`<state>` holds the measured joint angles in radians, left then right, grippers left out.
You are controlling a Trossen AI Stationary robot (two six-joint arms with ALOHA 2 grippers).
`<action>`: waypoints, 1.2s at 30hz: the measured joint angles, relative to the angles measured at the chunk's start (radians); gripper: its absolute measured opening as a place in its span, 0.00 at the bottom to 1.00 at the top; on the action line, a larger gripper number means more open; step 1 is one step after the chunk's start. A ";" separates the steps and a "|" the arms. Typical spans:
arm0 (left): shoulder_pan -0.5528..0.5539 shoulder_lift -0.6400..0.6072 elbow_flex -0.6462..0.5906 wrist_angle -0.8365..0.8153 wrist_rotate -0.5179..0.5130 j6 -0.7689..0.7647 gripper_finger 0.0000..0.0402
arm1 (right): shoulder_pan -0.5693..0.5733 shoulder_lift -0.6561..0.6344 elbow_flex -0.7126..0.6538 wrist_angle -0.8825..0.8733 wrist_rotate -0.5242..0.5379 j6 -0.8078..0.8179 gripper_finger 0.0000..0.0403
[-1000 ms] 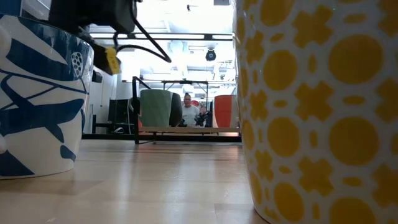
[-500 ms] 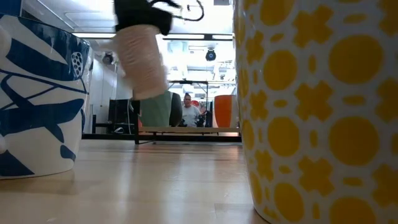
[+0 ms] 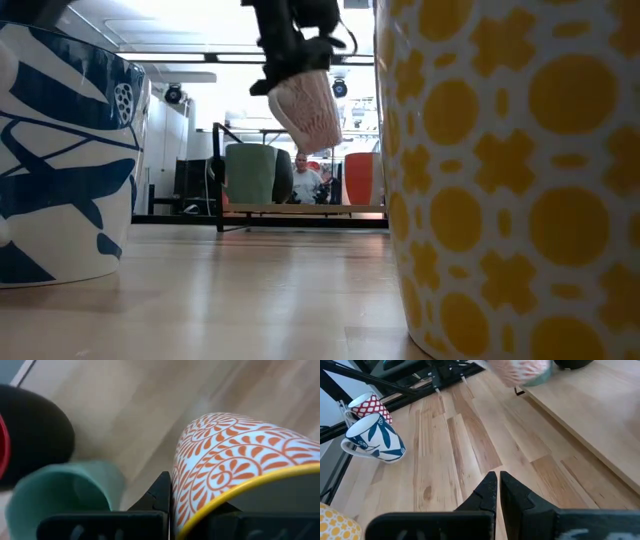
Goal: Place coffee mugs
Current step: Put the orange pattern mug on the shelf
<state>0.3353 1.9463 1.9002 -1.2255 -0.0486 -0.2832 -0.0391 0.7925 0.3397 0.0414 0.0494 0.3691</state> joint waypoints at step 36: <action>0.097 0.170 0.120 -0.024 -0.111 0.133 0.02 | 0.000 0.000 0.000 -0.015 0.000 -0.011 0.01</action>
<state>0.4324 2.1160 2.0205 -1.2492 -0.1596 -0.1505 -0.0392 0.7925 0.3397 0.0260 0.0494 0.3584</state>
